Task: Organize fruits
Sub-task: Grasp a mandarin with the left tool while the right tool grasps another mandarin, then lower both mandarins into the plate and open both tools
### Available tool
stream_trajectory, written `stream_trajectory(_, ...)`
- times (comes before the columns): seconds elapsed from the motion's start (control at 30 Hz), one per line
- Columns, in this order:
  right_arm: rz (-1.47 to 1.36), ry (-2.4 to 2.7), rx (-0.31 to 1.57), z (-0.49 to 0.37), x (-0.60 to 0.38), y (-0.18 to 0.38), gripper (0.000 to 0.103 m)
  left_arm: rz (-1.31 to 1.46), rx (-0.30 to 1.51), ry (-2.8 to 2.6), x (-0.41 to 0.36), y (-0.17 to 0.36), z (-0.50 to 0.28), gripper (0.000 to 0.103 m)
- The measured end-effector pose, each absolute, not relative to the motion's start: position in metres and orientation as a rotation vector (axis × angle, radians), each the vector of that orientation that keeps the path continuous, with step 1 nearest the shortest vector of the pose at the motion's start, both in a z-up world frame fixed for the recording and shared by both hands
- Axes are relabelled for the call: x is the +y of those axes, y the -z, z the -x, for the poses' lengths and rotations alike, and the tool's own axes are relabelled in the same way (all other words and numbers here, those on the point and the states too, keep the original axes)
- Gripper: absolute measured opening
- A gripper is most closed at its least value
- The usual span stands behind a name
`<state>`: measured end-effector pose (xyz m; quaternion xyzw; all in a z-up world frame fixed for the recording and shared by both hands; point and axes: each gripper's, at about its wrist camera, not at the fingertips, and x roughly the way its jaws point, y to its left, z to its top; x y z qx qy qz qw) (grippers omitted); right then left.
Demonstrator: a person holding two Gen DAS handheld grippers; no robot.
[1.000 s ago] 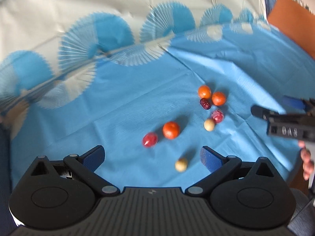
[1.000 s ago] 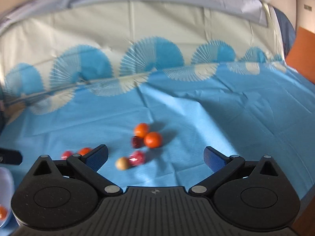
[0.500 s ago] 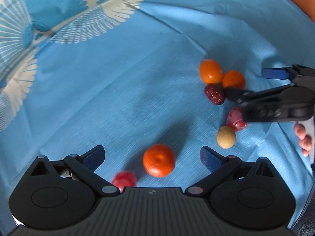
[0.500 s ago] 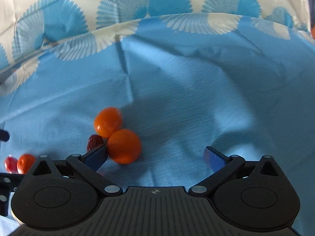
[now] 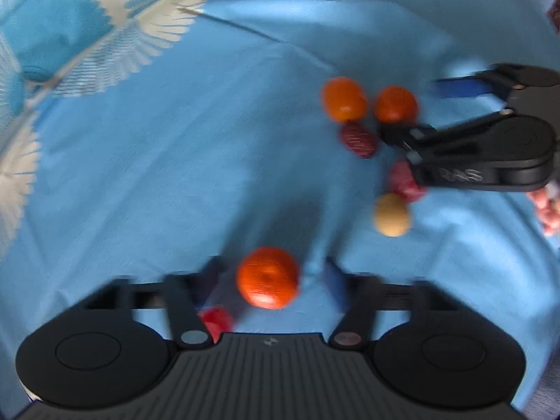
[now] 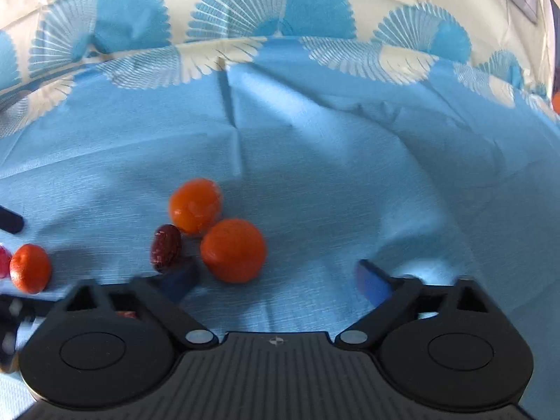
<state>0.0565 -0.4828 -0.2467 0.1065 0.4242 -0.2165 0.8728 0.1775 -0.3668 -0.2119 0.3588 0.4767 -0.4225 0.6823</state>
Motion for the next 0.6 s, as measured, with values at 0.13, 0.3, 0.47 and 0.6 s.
stream_trajectory(0.13,-0.149,0.444,0.845,-0.055,-0.469,0.231,0.035,-0.788,1.048,0.946,-0.366,0.198,-0.175,0.037)
stream_trajectory(0.3,-0.171,0.520,0.754,-0.040,-0.474,0.203,0.035,-0.638,0.995,0.877,-0.345,0.148,-0.177,0.037)
stream_trajectory(0.47,-0.222,0.579,0.621,0.007,-0.465,0.152,0.035,-0.497,0.921,0.765,-0.289,0.079,-0.156,0.037)
stream_trajectory(0.6,-0.248,0.566,0.538,0.055,-0.431,0.112,0.035,-0.454,0.893,0.672,-0.232,0.037,-0.118,0.037)
